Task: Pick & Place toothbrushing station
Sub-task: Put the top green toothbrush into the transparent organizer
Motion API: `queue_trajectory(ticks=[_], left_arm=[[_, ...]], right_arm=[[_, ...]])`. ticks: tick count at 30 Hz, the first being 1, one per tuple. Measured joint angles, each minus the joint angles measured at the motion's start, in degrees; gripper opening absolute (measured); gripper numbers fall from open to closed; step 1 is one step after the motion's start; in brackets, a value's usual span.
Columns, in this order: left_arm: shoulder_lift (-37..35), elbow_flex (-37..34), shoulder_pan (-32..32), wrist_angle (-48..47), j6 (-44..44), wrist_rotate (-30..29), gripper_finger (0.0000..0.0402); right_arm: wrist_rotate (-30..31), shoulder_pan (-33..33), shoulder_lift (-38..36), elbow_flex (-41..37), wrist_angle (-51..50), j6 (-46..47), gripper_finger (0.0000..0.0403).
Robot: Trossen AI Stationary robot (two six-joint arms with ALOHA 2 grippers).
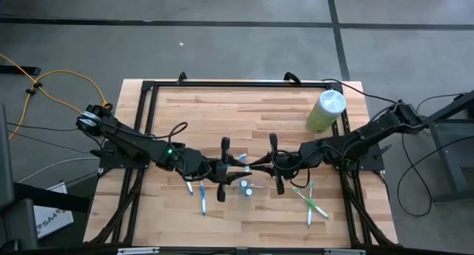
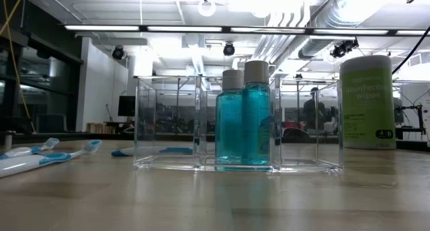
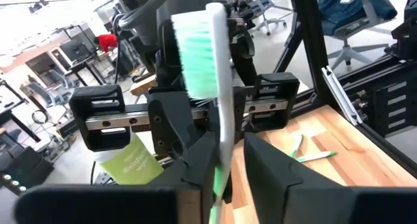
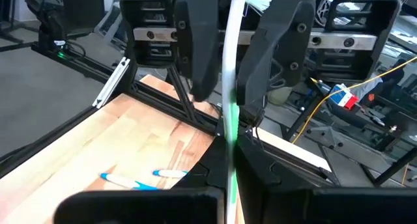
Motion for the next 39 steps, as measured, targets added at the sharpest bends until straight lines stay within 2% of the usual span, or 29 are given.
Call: queue_trajectory(ticks=[5,13,20,29,39], left_arm=[[-0.1,0.0,0.3,-0.1,-1.2,0.0,0.0013],[-0.1,0.0,0.3,-0.1,-1.3,0.0,0.0009],[-0.1,0.0,0.2,-0.5,-1.7,0.2,0.0007],[-0.1,0.0,0.1,-1.5,-2.4,0.1,0.0007],[0.0,0.0,-0.8,-2.5,-2.6,-2.1,0.0007]], right_arm=[[0.2,0.2,0.0,0.0,0.0,0.2,0.0004],[0.1,0.2,0.0,0.0,0.0,0.4,0.0014],[-0.2,0.2,0.0,0.0,-0.2,2.5,0.0062],[0.1,0.1,0.0,0.0,-5.4,6.1,0.013],[1.1,0.2,-1.5,0.0,-18.4,16.7,0.0186]])
